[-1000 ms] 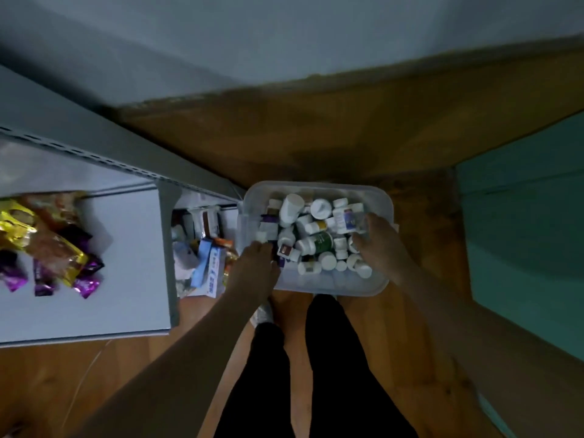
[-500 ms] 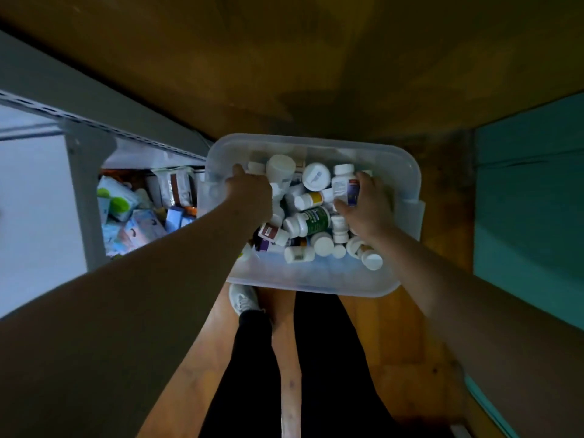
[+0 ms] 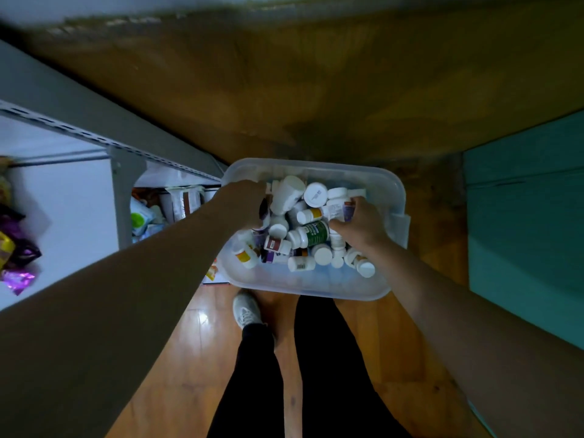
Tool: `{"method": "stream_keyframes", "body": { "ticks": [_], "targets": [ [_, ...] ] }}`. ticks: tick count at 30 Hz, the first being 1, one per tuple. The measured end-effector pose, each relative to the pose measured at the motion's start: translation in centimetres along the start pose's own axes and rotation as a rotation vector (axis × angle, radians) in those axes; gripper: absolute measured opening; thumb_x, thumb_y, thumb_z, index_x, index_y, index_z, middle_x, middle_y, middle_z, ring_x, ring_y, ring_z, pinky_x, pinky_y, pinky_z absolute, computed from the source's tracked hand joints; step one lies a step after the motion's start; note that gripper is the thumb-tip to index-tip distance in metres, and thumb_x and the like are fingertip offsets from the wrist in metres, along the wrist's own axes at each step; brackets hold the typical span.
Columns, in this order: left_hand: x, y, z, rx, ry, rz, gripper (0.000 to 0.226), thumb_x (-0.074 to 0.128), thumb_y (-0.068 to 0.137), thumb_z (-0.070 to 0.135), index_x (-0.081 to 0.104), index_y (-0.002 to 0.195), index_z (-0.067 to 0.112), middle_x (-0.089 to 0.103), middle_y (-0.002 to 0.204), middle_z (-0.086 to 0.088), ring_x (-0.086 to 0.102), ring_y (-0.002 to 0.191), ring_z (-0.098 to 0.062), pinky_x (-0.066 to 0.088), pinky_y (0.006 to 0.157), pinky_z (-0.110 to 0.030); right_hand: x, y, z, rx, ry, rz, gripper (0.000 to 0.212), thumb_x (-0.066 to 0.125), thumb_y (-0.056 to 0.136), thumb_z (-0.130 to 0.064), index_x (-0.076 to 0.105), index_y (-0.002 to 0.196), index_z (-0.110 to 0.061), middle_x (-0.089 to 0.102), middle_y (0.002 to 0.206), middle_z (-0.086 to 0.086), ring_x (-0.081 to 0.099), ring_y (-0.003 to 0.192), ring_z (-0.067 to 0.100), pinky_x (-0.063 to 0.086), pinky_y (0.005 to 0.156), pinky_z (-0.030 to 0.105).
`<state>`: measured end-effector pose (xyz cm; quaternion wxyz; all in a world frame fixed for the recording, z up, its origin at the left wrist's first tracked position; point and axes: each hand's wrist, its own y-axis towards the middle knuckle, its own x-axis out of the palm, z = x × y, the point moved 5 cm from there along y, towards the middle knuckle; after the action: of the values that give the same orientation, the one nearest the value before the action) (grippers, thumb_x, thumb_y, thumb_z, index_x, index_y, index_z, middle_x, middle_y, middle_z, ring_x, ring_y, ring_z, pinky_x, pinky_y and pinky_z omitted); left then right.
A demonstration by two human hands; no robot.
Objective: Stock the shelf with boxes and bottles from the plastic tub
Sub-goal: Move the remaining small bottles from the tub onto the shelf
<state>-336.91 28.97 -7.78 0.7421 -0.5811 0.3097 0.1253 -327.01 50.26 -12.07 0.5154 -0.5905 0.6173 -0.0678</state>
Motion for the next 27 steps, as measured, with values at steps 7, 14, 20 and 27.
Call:
{"method": "stream_keyframes", "body": {
  "ticks": [7, 14, 20, 27],
  "targets": [
    [-4.7, -8.4, -0.4, -0.073, -0.429, 0.252, 0.035, 0.079, 0.079, 0.025, 0.055, 0.1, 0.011, 0.056, 0.087, -0.007, 0.057, 0.083, -0.023, 0.042, 0.071, -0.034, -2.9, -5.5, -4.8, 0.093, 0.269, -0.085, 0.057, 0.072, 0.087, -0.03, 0.047, 0.133, -0.008, 0.057, 0.121, 0.005, 0.051, 0.098, 0.016, 0.038, 0.08, 0.028],
    [-4.3, -20.0, 0.1, -0.181, -1.743, 0.324, 0.036, 0.082, 0.08, 0.017, 0.06, 0.102, -0.002, 0.066, 0.111, -0.024, 0.07, 0.096, -0.034, 0.06, 0.076, -0.043, -8.2, -15.6, -11.4, -0.039, 0.584, -0.126, 0.052, 0.077, 0.085, -0.032, 0.056, 0.13, -0.015, 0.065, 0.12, 0.003, 0.064, 0.107, 0.02, 0.051, 0.098, 0.045],
    [-6.5, -32.9, 3.8, 0.204, -2.411, 0.321, 0.051, 0.066, 0.085, 0.015, 0.054, 0.132, 0.0, 0.063, 0.129, -0.022, 0.067, 0.109, -0.029, 0.059, 0.08, -0.03, -12.1, -27.0, -17.9, -0.223, 0.782, -0.129, 0.041, 0.078, 0.081, -0.03, 0.061, 0.118, -0.027, 0.071, 0.113, 0.003, 0.069, 0.103, 0.022, 0.052, 0.099, 0.049],
    [-10.1, -50.1, -0.1, 0.671, -2.323, 0.551, 0.069, 0.078, 0.076, 0.016, 0.049, 0.136, -0.003, 0.065, 0.123, -0.021, 0.066, 0.111, -0.031, 0.058, 0.083, -0.029, -11.4, -42.0, -27.2, -0.522, 0.864, -0.118, 0.033, 0.071, 0.088, -0.017, 0.058, 0.116, -0.027, 0.068, 0.116, 0.007, 0.066, 0.105, 0.023, 0.052, 0.097, 0.043]
  ]
}}
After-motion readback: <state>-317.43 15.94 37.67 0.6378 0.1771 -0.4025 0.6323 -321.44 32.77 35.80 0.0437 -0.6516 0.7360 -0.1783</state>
